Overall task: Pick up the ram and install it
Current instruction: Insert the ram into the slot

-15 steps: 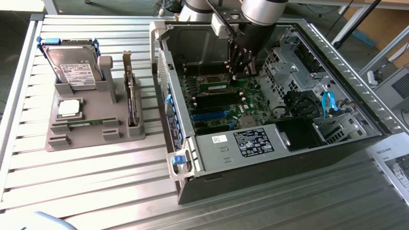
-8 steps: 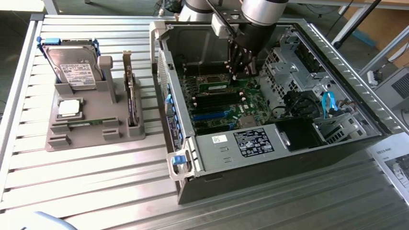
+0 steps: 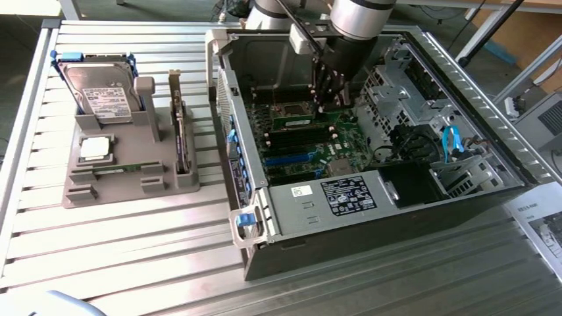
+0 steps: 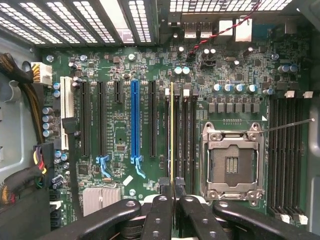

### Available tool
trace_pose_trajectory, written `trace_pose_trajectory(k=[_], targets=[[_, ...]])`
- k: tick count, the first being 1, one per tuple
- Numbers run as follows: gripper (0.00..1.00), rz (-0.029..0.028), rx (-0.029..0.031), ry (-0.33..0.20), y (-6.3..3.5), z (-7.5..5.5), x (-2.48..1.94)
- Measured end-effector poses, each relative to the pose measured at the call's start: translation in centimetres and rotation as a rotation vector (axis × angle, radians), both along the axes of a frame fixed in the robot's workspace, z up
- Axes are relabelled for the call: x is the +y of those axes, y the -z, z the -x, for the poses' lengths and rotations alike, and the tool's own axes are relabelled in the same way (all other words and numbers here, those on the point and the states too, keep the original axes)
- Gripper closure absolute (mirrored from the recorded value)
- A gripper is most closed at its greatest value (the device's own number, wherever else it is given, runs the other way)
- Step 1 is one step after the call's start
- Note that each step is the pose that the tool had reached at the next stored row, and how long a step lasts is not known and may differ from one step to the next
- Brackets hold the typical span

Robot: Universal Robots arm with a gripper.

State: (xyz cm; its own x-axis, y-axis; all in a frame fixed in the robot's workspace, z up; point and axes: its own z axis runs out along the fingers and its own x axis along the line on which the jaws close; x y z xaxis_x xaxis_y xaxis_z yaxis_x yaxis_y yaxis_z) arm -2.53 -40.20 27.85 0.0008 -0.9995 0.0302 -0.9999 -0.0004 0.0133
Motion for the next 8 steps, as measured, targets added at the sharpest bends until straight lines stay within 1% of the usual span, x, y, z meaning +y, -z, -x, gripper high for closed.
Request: trace_pose_trajectory(k=[8], targets=[[0.88,0.0001,0.0001,0.000,0.83,0.00,0.00]])
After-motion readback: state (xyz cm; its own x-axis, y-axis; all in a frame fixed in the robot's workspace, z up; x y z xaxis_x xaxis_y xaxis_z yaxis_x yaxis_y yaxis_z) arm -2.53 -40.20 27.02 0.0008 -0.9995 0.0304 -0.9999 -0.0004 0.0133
